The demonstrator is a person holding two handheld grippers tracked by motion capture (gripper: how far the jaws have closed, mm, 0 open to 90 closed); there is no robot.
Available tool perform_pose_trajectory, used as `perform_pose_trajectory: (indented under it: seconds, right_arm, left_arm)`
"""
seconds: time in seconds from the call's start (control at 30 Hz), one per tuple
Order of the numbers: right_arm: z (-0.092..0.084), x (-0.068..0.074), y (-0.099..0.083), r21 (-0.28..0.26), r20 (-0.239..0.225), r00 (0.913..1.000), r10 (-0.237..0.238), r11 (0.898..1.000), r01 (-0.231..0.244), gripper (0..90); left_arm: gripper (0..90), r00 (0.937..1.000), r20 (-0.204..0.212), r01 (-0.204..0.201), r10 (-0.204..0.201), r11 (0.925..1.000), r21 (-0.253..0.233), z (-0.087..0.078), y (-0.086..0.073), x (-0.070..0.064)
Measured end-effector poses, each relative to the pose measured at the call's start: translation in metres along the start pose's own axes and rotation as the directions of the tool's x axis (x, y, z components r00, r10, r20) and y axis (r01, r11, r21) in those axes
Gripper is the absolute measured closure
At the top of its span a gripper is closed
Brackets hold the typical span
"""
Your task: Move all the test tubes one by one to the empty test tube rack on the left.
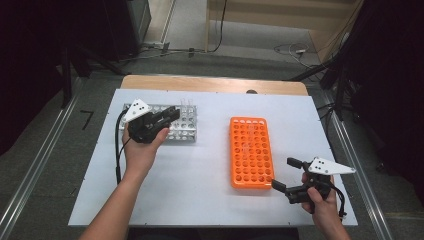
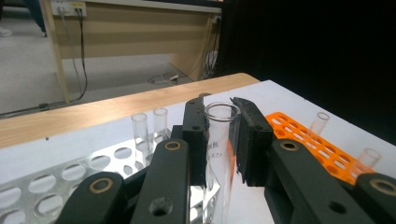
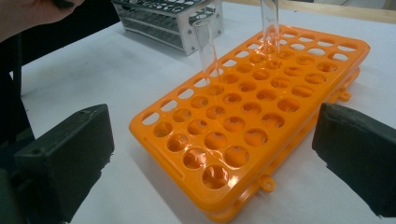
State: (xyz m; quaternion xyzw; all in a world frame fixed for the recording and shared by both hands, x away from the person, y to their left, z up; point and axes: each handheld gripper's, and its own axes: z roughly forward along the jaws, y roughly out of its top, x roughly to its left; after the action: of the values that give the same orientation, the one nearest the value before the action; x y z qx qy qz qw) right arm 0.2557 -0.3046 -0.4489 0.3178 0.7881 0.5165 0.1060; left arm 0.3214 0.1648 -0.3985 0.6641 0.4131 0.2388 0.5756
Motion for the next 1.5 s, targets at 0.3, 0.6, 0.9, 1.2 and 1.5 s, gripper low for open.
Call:
perform_pose_trajectory:
  seconds: [0.3,0.6,0.9,1.2,1.5]
  right_arm:
    - [0.000,-0.001,-0.001,-0.001,0.003,1.0000,-0.001,1.000,0.001,0.0]
    - [0.000,-0.003,-0.001,-0.002,0.003,1.0000,0.005,1.000,-0.005,0.0]
    - [0.000,-0.003,-0.001,-0.002,0.002,1.0000,0.005,1.000,-0.005,0.0]
    - [-0.001,-0.006,-0.002,-0.008,0.005,0.9999,0.015,1.000,-0.015,0.0]
    - [-0.003,-0.009,-0.002,-0.014,0.010,0.9998,0.020,1.000,-0.020,0.0]
  left_arm:
    - [75.7,0.9996,-0.028,-0.001,0.001,0.9999,-0.010,0.017,0.013,0.012]
    - [75.6,0.9966,-0.082,-0.011,0.009,0.9997,-0.020,0.033,0.022,0.026]
    - [75.6,0.9932,-0.116,0.006,-0.009,0.9997,-0.024,0.052,0.024,0.040]
    - [75.6,0.9862,-0.165,-0.007,0.007,1.0000,-0.001,0.075,0.016,0.049]
    - [75.7,0.9795,-0.201,0.010,-0.006,0.9998,0.018,0.087,0.009,0.055]
